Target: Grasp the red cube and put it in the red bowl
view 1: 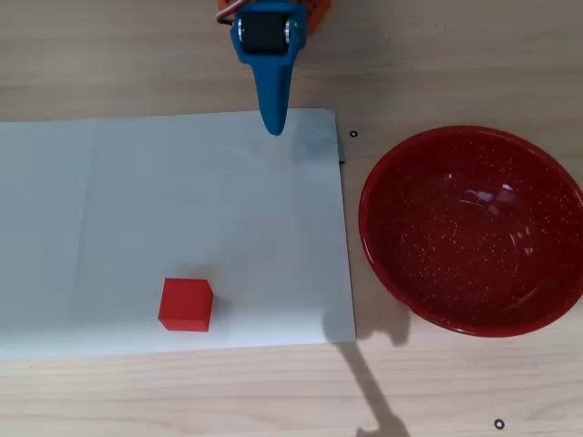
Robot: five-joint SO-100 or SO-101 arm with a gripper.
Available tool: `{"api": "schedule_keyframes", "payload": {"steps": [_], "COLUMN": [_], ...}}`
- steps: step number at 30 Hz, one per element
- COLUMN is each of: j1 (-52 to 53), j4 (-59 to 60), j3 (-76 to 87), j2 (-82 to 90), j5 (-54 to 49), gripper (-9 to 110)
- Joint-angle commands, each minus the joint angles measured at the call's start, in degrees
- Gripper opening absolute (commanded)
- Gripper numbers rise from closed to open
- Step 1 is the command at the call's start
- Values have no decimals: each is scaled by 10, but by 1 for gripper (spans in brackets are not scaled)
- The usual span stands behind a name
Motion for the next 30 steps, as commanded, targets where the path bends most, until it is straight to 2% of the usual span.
{"api": "schedule_keyframes", "payload": {"steps": [1, 19, 30], "j1": [5, 4, -1], "j4": [3, 4, 33], "j3": [5, 5, -82], "j2": [11, 10, -73], "j5": [14, 14, 77], "gripper": [0, 0, 0]}}
